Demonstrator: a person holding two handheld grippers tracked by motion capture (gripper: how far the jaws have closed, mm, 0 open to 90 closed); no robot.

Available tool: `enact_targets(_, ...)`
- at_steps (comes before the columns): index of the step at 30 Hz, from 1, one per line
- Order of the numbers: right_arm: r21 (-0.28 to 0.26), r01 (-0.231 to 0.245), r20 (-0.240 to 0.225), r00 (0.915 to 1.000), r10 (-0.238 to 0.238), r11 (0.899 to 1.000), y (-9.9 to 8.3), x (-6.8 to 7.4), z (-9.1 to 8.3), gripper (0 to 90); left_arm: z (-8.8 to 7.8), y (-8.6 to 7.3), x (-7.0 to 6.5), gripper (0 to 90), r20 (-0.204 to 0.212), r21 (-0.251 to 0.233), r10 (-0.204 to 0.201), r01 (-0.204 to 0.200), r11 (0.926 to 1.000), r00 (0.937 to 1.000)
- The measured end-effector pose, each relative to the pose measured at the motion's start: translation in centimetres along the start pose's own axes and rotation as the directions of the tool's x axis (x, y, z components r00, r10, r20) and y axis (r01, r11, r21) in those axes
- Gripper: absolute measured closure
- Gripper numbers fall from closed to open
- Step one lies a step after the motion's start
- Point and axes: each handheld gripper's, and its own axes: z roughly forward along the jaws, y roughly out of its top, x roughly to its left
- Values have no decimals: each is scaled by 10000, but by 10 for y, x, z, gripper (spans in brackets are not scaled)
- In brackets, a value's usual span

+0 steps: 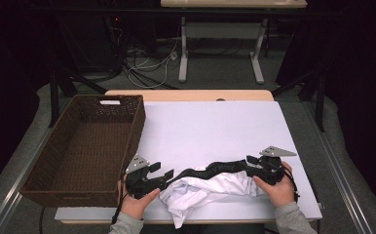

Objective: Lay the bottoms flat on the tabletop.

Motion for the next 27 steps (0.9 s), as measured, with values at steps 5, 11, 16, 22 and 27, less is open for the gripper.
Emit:
enact_targets(5, 507, -48, -108, 9999, 53, 9987, -3, -2, 8, 482, 1, -2, 0, 381, -14, 55, 43, -43, 10000, 10000)
enact_targets(11, 824, -58, -314, 9995, 84, 9966, -8, -2, 12, 529, 2, -6, 1, 381, -8, 164, -33, 33, 9999, 10000)
enact_targets(16, 878, 111, -418, 9991, -75, 9961, -8, -2, 8, 708, 3, -8, 2, 383, -88, 214, -30, 32, 9998, 10000)
enact_targets(22, 585, 220, -614, 9979, -184, 9980, -6, 1, -5, 859, 2, -8, 2, 393, -52, 263, 2, -1, 9997, 10000)
enact_targets(27, -310, 590, -444, 9972, -604, 9978, -2, 6, -29, 865, 1, -8, 2, 398, -87, 191, -50, 52, 9998, 9999)
